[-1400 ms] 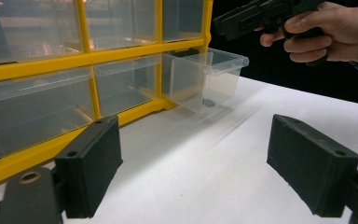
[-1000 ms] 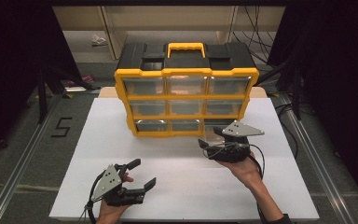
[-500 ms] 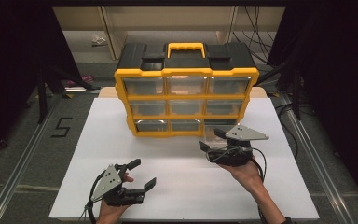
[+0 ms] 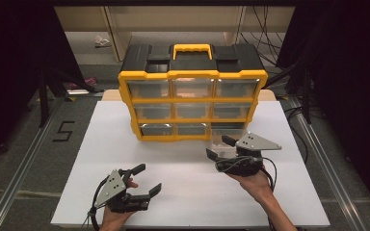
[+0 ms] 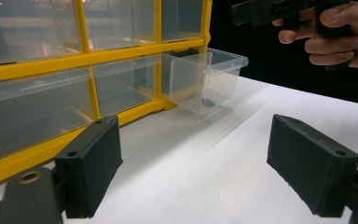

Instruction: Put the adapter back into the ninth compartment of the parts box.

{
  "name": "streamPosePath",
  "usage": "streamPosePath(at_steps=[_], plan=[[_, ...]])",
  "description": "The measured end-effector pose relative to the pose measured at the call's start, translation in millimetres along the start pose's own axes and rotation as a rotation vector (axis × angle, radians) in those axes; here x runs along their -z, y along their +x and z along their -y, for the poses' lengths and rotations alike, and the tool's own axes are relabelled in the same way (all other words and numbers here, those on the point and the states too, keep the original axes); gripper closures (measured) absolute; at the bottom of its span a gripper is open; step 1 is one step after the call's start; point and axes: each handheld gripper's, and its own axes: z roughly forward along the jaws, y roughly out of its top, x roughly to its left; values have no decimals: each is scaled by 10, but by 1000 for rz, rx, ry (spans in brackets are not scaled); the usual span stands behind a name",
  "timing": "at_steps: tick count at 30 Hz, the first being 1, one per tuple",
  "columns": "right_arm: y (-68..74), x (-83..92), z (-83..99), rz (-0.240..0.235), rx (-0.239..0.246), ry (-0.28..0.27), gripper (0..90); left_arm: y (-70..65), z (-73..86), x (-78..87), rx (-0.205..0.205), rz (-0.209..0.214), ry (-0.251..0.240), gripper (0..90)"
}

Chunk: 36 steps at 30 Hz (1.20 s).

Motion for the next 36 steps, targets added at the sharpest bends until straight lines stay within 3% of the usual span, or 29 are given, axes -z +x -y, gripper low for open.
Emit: streamPosePath(at_steps=[36], plan=[[65,153,124,-28,-8,-86,196,-2,1,-2,0,3,2,172]])
